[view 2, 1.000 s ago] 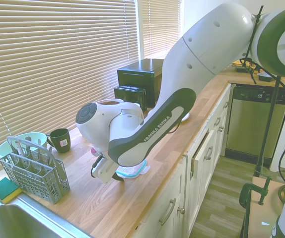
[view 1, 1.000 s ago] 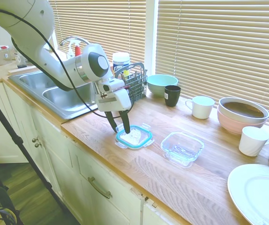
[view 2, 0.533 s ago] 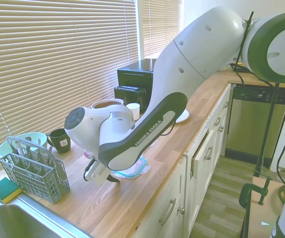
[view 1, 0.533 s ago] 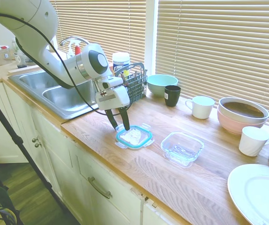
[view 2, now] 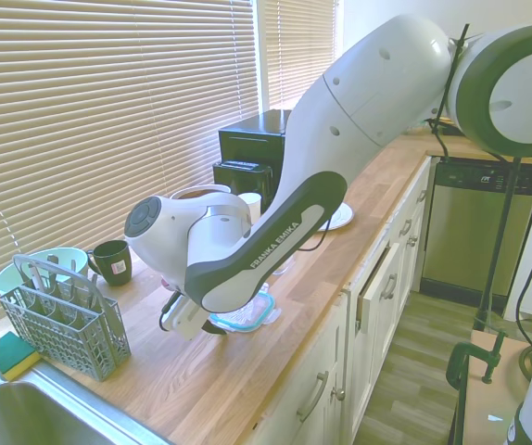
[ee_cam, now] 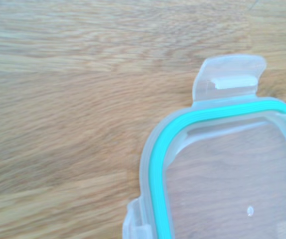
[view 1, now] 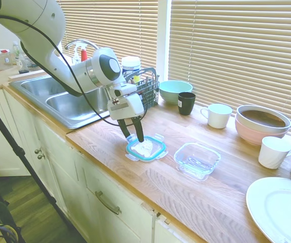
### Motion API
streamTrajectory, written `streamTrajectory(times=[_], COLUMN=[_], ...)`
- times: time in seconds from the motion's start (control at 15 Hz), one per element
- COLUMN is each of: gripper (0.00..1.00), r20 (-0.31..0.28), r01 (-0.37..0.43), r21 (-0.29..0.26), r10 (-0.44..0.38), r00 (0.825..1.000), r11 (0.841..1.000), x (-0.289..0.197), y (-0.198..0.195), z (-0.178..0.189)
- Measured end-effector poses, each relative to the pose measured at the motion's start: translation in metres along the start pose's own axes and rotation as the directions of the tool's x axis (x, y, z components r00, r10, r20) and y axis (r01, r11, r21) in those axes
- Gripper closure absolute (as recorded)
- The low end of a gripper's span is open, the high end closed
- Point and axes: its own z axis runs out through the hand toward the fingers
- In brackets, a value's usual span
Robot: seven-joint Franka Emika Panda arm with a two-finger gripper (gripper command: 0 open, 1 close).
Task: Cover the lid of the food container
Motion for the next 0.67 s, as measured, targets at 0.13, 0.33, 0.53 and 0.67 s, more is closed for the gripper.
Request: streamTrajectory(times=[0.13,0.33,0.53,0.67], gripper=[1.00,1.00,1.00,1.00], r20=[0.000,0.000,0.001,-0.003], r01=[0.000,0.000,0.004,0.009], r21=[0.000,0.000,-0.002,-0.006], r10=[0.000,0.000,-0.004,-0.009], r00=[1.000,1.000,1.000,1.000], r11=[1.000,1.000,1.000,1.000], x=[0.0000,-0.0002,-0.0015,-0.0023], y=[0.0000,-0.0002,-0.0011,-0.0016], z=[0.0002,0.0005,0.0028,0.0051])
